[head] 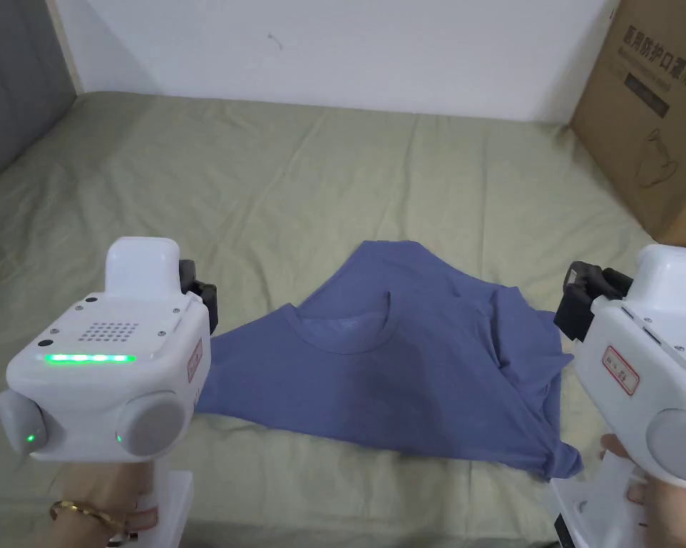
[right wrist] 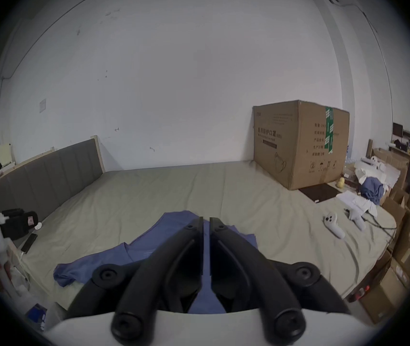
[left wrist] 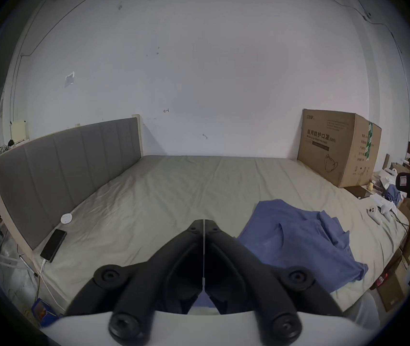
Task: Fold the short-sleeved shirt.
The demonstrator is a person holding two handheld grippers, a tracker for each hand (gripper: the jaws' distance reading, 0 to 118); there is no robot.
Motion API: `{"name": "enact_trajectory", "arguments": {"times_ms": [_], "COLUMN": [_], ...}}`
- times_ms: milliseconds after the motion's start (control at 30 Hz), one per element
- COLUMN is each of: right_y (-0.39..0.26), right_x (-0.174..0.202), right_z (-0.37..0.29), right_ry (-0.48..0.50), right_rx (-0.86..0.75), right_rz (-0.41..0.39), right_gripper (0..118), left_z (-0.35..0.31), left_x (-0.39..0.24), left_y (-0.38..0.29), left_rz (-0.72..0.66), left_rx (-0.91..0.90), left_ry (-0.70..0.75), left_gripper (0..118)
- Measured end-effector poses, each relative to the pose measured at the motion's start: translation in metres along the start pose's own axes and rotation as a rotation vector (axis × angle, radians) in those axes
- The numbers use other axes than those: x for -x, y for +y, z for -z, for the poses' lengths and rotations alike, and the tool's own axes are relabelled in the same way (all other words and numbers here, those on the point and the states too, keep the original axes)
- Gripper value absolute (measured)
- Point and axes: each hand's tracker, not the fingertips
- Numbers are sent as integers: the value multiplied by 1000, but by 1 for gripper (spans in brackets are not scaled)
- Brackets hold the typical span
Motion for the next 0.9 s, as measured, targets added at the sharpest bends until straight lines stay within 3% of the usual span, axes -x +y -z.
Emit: {"name": "enact_trajectory", "arguments": {"times_ms": [333, 367, 467, 500, 533, 600, 733, 900], "right_y": [-10, -11, -13, -14, -15, -18, -23, -31], "right_x": [4, 3, 4, 5, 5, 5, 6, 4], "right_z": [2, 3, 6, 6, 8, 11, 19, 29], "right_ry": [9, 10, 13, 9, 5, -1, 1, -23], "right_rx": [6, 11, 27, 32, 37, 51, 87, 137], "right_rz": [-23, -27, -24, -23, -24, -22, -16, -39], "right_gripper": [0, 0, 0, 0, 0, 0, 0, 0], "left_z": [27, 39, 76, 88, 100, 125, 173, 213], "left_x": [30, 35, 56, 62, 67, 73, 72, 58], "left_y": [6, 12, 21, 21, 20, 16, -5, -37], "left_rz": [-114, -114, -154, -177, -176, -162, -113, -16], "left_rx": [173, 249, 457, 503, 544, 622, 789, 854], "left_ry": [-20, 12, -14, -13, -14, -10, 42, 40], "left_gripper": [1, 9, 70, 87, 96, 102, 102, 102]}}
